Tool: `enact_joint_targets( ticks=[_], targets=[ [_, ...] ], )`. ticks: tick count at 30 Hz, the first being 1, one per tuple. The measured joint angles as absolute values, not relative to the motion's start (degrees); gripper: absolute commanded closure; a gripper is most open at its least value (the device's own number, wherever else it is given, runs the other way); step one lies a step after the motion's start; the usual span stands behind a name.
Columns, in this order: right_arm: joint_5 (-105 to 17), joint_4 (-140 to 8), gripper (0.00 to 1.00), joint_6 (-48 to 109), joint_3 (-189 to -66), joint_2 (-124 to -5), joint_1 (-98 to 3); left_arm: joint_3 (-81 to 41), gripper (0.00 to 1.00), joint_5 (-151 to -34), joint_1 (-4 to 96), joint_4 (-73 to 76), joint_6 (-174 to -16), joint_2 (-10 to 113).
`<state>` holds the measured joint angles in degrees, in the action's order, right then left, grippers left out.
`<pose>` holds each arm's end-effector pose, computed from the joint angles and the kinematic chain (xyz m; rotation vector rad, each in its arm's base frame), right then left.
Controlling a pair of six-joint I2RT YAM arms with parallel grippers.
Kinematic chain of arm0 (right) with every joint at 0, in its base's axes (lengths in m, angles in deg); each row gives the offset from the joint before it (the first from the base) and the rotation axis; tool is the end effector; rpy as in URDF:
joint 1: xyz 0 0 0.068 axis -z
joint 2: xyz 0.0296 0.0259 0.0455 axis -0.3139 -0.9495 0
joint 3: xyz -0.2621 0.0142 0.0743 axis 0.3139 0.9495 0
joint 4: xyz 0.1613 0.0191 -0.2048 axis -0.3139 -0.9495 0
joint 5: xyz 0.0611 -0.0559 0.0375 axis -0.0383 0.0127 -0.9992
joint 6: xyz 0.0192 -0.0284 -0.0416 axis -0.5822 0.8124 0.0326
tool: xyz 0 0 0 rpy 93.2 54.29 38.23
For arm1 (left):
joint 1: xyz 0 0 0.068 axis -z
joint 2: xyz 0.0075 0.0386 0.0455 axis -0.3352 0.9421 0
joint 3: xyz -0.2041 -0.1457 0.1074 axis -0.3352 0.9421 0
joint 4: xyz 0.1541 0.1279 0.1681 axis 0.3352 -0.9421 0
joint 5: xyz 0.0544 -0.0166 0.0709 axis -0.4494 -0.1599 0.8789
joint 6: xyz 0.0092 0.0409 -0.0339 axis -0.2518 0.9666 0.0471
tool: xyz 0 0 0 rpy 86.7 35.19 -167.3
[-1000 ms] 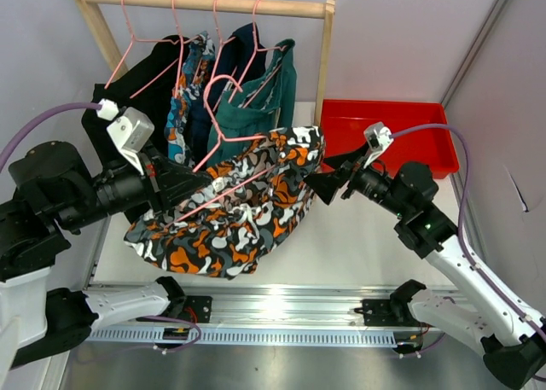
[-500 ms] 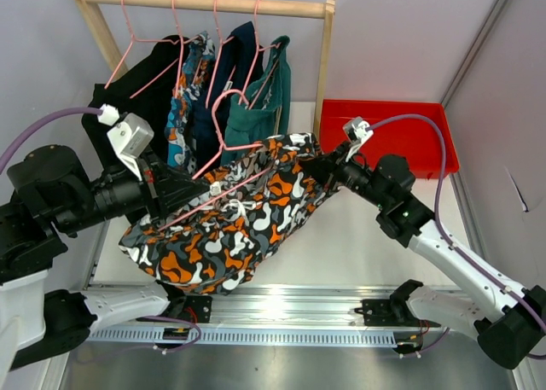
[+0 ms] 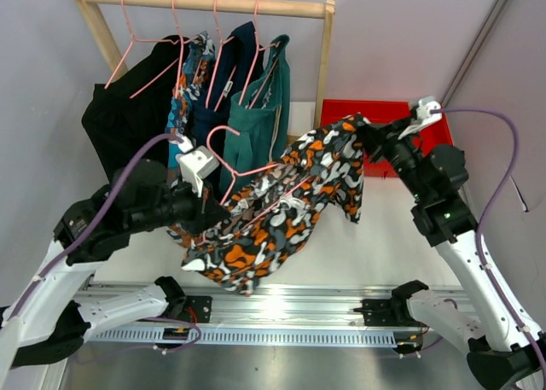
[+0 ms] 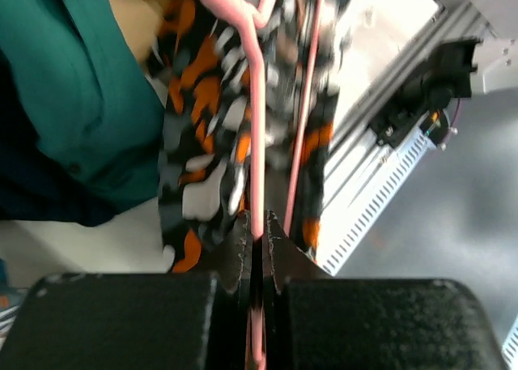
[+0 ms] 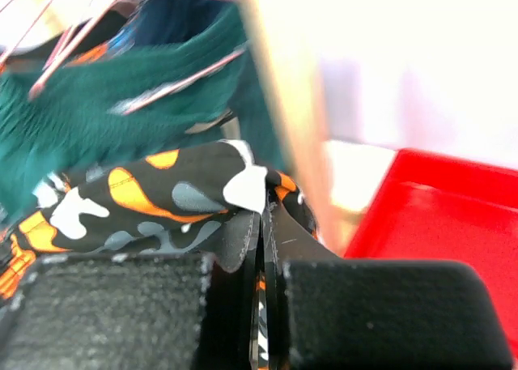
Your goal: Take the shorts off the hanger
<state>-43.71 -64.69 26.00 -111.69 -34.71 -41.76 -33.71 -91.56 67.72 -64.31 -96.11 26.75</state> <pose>0.1764 0.0817 0.4350 -0.2663 1.3989 0.5922 0.0735 -0.0887 0.4549 0.7307 2.0388 -0.7676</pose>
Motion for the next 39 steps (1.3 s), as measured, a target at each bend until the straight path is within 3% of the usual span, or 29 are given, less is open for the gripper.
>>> enact_joint_targets(
  ticks=[7,16,22,30,35,39],
  targets=[
    [-48.8,-66.6,1.0,20.2,-116.5,-40.4,-26.7,-27.9,1.0,-95.3,69.2,-60.6,-98.0,22.2],
    [-55.1,-67.4,1.0,14.4,-119.9,-54.6,-24.2,-27.8,1.0,-95.4,69.7,-58.3,-99.6,18.2],
    [-54.6,-67.0,1.0,17.0,-113.6,-50.4,-32.1,-28.0,1.0,-91.4,69.8,-58.2,-100.5,20.3],
    [-57.5,-69.3,1.0,23.0,-107.8,-35.2,-55.0,-28.0,1.0,-75.5,70.3,-41.6,-101.2,26.7],
    [-43.3,-78.0,1.0,28.3,-117.4,-35.1,-58.1,-28.0,1.0,-69.6,70.3,-34.8,-101.7,30.4],
    [-30.1,-81.9,1.0,32.1,-133.5,-42.4,-50.8,-25.2,1.0,-69.2,70.3,-33.6,-102.8,26.9]
  ],
)
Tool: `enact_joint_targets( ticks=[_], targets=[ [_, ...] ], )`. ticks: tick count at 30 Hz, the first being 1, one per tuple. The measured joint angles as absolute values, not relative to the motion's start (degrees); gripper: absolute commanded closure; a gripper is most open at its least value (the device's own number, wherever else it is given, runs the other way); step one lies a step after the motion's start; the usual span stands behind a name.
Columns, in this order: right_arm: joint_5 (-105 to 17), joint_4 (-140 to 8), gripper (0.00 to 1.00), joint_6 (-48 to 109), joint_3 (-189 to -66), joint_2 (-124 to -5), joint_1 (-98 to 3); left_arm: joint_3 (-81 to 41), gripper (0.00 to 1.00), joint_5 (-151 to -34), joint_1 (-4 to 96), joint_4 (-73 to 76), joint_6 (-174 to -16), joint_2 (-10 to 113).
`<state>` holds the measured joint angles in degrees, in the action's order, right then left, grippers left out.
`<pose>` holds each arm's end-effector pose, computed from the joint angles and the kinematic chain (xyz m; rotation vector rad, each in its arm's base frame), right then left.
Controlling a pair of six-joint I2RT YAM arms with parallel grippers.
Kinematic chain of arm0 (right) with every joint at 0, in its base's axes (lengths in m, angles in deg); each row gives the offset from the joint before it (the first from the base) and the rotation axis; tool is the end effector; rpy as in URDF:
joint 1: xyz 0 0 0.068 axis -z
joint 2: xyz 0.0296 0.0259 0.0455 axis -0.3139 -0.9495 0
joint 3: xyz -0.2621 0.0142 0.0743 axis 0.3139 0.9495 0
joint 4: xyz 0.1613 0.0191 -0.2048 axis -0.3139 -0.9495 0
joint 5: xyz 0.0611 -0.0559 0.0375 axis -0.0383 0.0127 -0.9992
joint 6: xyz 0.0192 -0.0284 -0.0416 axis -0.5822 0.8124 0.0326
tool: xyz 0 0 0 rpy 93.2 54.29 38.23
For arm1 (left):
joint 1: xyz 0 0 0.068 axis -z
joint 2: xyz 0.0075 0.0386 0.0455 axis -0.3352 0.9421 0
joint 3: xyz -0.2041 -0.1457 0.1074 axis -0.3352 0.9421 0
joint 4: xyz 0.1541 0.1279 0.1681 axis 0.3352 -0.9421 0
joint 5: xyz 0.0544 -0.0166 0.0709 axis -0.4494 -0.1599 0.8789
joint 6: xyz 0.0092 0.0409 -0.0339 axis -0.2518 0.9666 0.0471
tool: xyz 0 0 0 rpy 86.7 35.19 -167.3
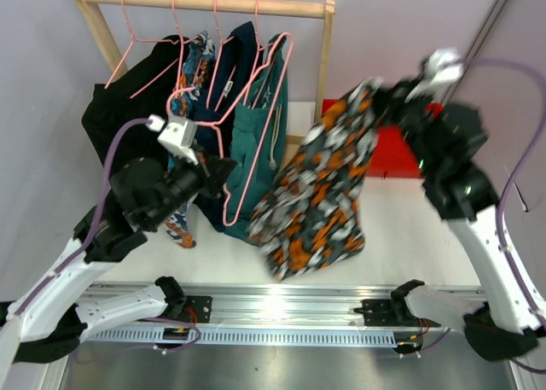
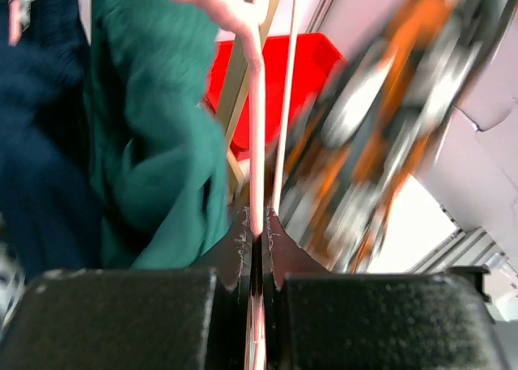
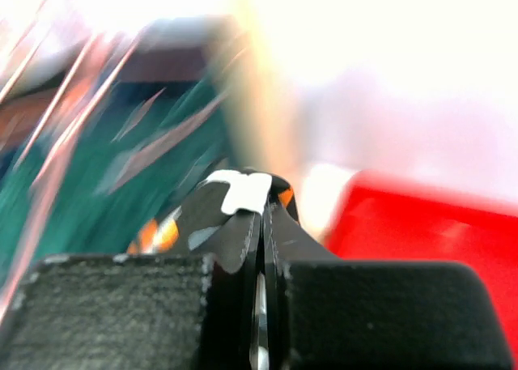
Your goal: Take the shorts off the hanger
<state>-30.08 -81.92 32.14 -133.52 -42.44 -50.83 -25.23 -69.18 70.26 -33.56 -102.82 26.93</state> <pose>0.1654 0.1011 0.5033 -0.2665 1.4438 0.4576 0.1049 -0.1134 0.4682 0.2640 1.7135 -0.6939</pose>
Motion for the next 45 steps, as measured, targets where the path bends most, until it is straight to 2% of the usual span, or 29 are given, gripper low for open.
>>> enact_joint_targets(
  ticks=[5,10,11,13,15,16,17,18,21,25,29,32,36,40,45],
  targets=[
    [-27.0,-81.9,1.0,30.6,-163.0,-61.6,-30.9,-20.7,1.0,-69.2,70.3,-35.0,-105.4,19.0],
    [-28.4,-81.0,1.0,27.8,-193.3,-84.9,-21.6,-20.0,1.0,-70.1,70.3,-36.2,-108.2,15.7],
    [-29.1,-79.4,1.0,26.9,-197.5,-89.2,-20.4,-19.7,1.0,-70.2,70.3,-36.6,-108.7,15.5],
    [-30.5,-76.4,1.0,24.9,-198.1,-93.5,-18.5,-19.2,1.0,-70.2,70.3,-37.5,-109.3,15.2],
    [-31.1,-73.9,1.0,23.0,-193.3,-95.7,-16.9,-18.9,1.0,-70.3,70.3,-38.3,-109.9,15.1],
    [-31.5,-72.1,0.96,22.0,-189.0,-95.9,-16.3,-18.9,1.0,-70.3,70.3,-38.5,-110.1,15.2],
    [-32.2,-71.4,0.81,21.3,-185.3,-96.3,-15.7,-18.9,1.0,-70.3,70.3,-38.6,-110.1,15.3],
    [-33.1,-71.7,0.48,20.3,-182.9,-97.3,-15.4,-18.9,1.0,-70.3,70.3,-38.6,-110.2,15.5],
    [-35.0,-77.0,0.01,17.6,-180.2,-101.7,-15.5,-19.7,1.0,-70.4,70.3,-39.2,-110.1,17.6],
    [-35.6,-79.3,0.01,14.5,-166.5,-100.6,-16.0,-25.9,1.0,-70.2,70.3,-40.3,-109.6,25.5],
    [-36.3,-75.4,0.01,11.0,-135.8,-87.5,-17.0,-36.4,1.0,-69.0,70.4,-41.1,-108.4,36.2],
    [-36.9,-75.1,0.0,9.1,-121.2,-74.4,-18.3,-47.5,1.0,-67.8,70.5,-43.2,-107.0,46.4],
    [-37.0,-69.9,0.01,8.4,-111.3,-53.6,-22.5,-69.2,1.0,-64.3,70.5,-50.6,-104.7,62.6],
    [-38.0,-67.3,0.01,8.4,-104.5,-34.4,-24.4,-85.8,1.0,-61.4,70.2,-56.9,-103.0,73.9],
    [-38.9,-69.7,0.01,8.1,-99.0,-22.9,-24.2,-88.2,1.0,-60.8,67.7,-57.2,-101.0,77.5]
  ],
)
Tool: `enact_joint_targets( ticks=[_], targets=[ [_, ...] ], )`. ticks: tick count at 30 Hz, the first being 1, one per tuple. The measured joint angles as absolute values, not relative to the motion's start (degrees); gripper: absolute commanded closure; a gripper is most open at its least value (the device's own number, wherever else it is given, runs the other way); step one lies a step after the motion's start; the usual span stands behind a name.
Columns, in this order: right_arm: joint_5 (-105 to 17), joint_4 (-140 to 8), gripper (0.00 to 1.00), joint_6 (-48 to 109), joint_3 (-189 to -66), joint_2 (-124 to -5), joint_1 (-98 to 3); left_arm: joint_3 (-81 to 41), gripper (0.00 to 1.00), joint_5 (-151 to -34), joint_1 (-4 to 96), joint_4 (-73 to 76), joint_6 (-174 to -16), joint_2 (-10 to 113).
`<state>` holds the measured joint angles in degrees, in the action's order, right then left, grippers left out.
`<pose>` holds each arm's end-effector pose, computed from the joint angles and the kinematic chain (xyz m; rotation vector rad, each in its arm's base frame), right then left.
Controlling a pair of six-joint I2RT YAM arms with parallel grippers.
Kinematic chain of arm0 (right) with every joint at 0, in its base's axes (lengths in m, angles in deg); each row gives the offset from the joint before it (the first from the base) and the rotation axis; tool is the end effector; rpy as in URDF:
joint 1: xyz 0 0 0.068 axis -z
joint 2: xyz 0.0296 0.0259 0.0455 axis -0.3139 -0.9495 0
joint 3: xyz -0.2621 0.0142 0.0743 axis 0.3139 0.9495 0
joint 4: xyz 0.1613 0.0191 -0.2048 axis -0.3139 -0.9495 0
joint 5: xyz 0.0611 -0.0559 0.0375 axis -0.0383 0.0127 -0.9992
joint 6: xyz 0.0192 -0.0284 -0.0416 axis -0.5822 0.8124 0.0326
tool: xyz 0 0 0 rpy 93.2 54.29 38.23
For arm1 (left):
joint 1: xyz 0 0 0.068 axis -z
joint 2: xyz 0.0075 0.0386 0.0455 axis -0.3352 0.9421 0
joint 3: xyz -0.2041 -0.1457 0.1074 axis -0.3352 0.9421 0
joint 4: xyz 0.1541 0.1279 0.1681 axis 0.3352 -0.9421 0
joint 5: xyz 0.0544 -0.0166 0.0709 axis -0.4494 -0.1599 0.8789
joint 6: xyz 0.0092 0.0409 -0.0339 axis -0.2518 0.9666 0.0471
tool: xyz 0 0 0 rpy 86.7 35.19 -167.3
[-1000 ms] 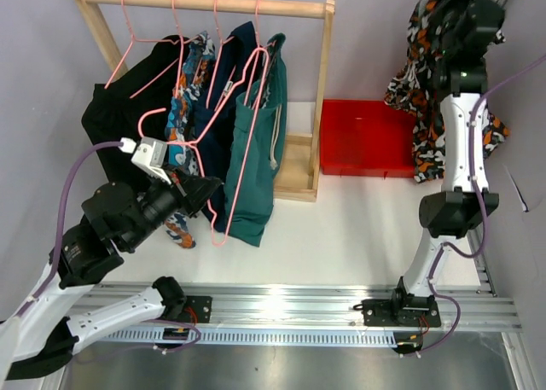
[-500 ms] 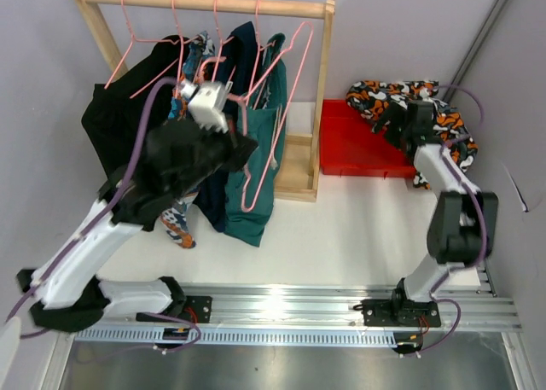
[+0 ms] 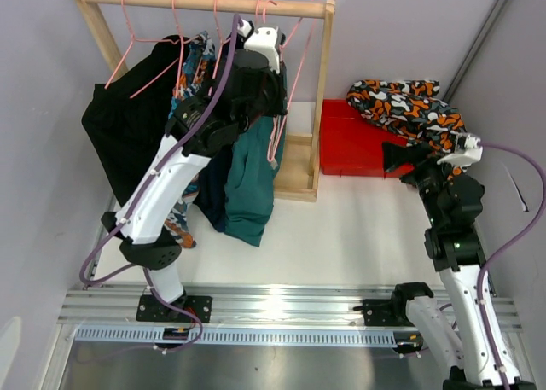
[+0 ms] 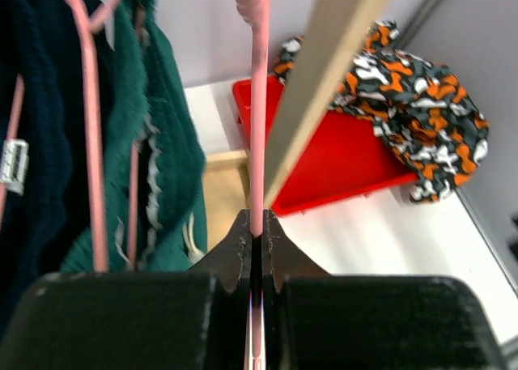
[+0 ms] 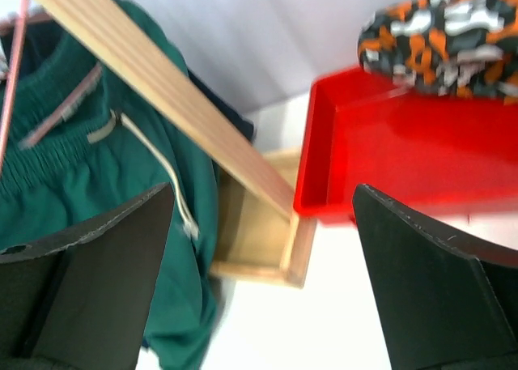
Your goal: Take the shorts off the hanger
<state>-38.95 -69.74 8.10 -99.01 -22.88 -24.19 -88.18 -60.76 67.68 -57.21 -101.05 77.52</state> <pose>0.1578 0.0181 0.3820 0.2633 1.4994 0.5258 0.2296 -0.2345 0.5391 0.2121 1.8671 -0.4093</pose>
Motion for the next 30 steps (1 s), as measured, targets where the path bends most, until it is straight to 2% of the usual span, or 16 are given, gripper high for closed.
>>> enact_joint_targets(
  ticks=[8,18,20,21,22,28,30],
  targets=[
    [-41.1,-76.7,0.01,7.5,-94.9,-16.2,-24.6,-93.4,1.0,-67.7,60.2,-50.3,-99.5,84.5],
    [-42.2,-78.9,0.01,7.0,-91.4,-12.8,-24.9,-93.9,1.0,-79.1,57.1,-41.6,-99.6,91.4],
    [-42.5,-79.0,0.0,7.0,-91.0,-12.6,-24.9,-94.2,0.97,-80.5,56.9,-40.4,-99.7,92.5],
    [-42.6,-79.2,0.01,7.0,-90.9,-12.6,-24.9,-94.3,0.94,-81.0,56.9,-40.3,-99.8,92.8],
    [-42.7,-79.3,0.01,7.0,-90.9,-12.6,-24.9,-94.3,0.83,-81.6,56.9,-40.3,-99.9,93.0],
    [-43.1,-79.4,0.0,7.1,-90.9,-12.6,-25.0,-91.5,0.43,-83.1,57.3,-40.1,-99.9,92.4],
    [-43.1,-79.4,0.0,7.0,-90.9,-12.6,-25.0,-87.9,0.4,-82.6,57.5,-40.5,-99.6,90.8]
  ],
)
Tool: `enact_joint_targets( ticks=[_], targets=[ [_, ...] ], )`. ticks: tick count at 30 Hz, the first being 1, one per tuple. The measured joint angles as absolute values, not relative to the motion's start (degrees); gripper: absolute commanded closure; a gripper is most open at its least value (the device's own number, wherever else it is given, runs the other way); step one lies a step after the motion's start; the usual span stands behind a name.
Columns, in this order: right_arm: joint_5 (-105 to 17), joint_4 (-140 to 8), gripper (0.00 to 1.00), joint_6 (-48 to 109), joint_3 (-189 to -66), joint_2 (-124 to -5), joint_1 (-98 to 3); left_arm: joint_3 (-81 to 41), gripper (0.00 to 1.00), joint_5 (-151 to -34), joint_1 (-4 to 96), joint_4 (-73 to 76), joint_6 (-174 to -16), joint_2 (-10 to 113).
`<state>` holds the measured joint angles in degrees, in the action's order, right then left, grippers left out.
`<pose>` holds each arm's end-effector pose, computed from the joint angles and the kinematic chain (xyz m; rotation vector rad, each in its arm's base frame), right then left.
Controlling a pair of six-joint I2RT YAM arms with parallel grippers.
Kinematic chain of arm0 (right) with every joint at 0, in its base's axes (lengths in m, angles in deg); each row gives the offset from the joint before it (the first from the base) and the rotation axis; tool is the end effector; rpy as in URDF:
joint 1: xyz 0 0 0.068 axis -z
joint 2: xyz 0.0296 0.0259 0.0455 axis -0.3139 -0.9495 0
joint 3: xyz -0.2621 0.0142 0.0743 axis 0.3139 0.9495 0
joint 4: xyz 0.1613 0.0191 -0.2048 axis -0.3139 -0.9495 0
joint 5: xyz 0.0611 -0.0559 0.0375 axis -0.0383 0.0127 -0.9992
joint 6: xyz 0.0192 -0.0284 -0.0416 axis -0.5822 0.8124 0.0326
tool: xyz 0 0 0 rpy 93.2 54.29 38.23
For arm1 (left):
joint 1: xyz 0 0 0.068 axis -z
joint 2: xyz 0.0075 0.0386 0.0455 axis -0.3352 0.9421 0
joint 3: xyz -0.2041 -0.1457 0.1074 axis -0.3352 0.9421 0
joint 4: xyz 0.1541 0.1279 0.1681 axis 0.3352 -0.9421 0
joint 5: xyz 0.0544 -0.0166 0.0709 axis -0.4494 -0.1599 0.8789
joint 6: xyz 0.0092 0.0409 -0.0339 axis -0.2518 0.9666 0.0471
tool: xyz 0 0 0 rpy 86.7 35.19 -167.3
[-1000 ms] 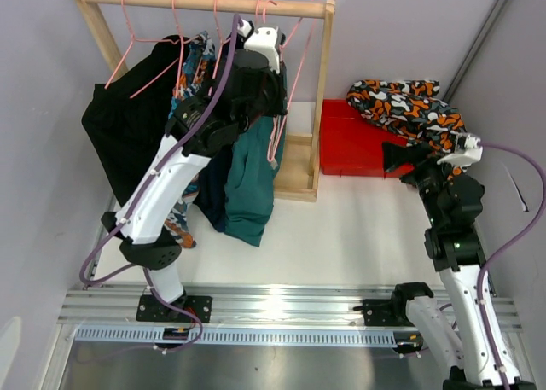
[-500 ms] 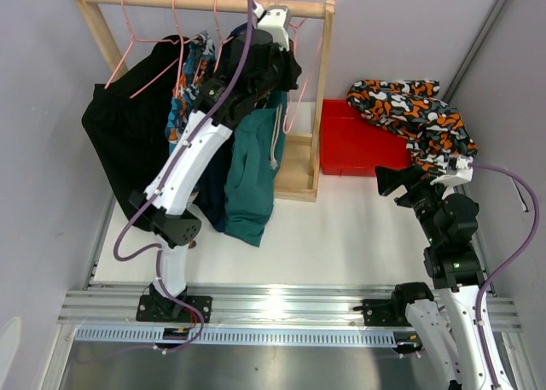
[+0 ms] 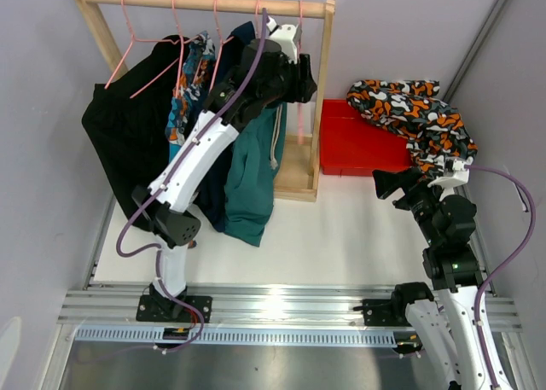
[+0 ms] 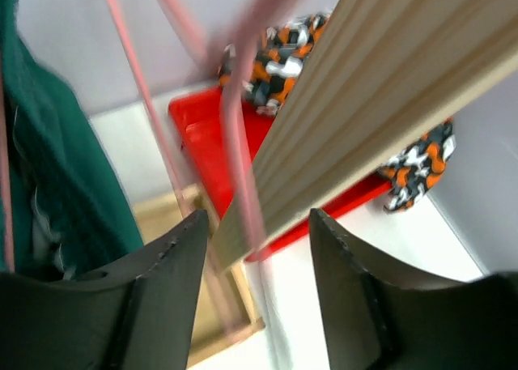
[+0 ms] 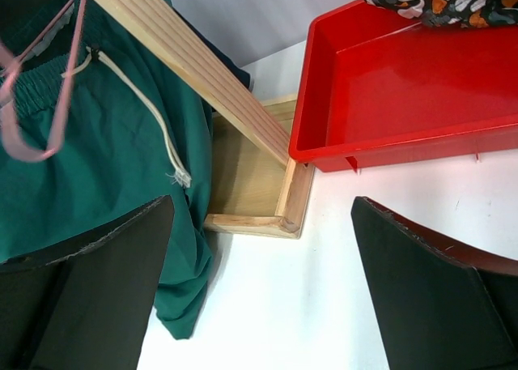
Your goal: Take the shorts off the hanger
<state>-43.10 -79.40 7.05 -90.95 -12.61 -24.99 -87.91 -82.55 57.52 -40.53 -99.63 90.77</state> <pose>0.1271 0.0193 0.3377 0.2405 1.6445 0.5892 0.3420 -0.2652 0.4835 0.3274 1.8498 -0.6343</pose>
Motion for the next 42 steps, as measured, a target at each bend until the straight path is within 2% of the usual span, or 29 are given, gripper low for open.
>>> enact_joint_targets(
  ticks=[5,10,18,23,35,37,38,39,41,42],
  targets=[
    [-43.5,-79.3,0.01,6.9,-90.2,-12.5,-25.5,-82.8,0.34,-81.4,58.1,-43.7,-99.4,86.0],
    [-43.5,-79.3,0.0,6.3,-88.1,-12.5,-26.9,-78.6,0.22,-79.7,58.2,-45.4,-97.7,75.5],
    [-41.9,-79.3,0.0,5.5,-86.8,-12.5,-31.4,-78.7,0.21,-77.0,56.6,-45.4,-95.3,62.2],
    [-39.9,-79.3,0.0,5.5,-86.8,-12.5,-33.9,-77.0,0.21,-76.5,55.1,-44.8,-94.2,62.4],
    [-37.4,-81.1,0.01,6.2,-86.8,-11.3,-34.5,-74.4,0.27,-75.6,52.6,-44.8,-92.6,71.8],
    [-37.3,-81.4,0.0,6.2,-86.8,-11.3,-34.5,-74.4,0.35,-75.4,52.5,-44.7,-92.5,72.4],
    [-37.3,-81.5,0.01,6.3,-86.8,-11.3,-34.5,-74.4,0.43,-75.4,52.4,-44.7,-92.2,72.6],
    [-37.2,-81.7,0.01,6.4,-86.8,-11.3,-34.5,-74.4,0.65,-75.2,52.4,-44.7,-92.2,72.7],
    [-37.0,-81.8,0.0,6.6,-86.6,-11.3,-34.5,-74.4,0.83,-74.6,52.3,-44.6,-91.9,73.1],
    [-37.0,-81.8,0.01,6.6,-86.5,-11.3,-34.5,-74.4,0.98,-74.1,52.3,-44.6,-91.9,73.3]
  ],
)
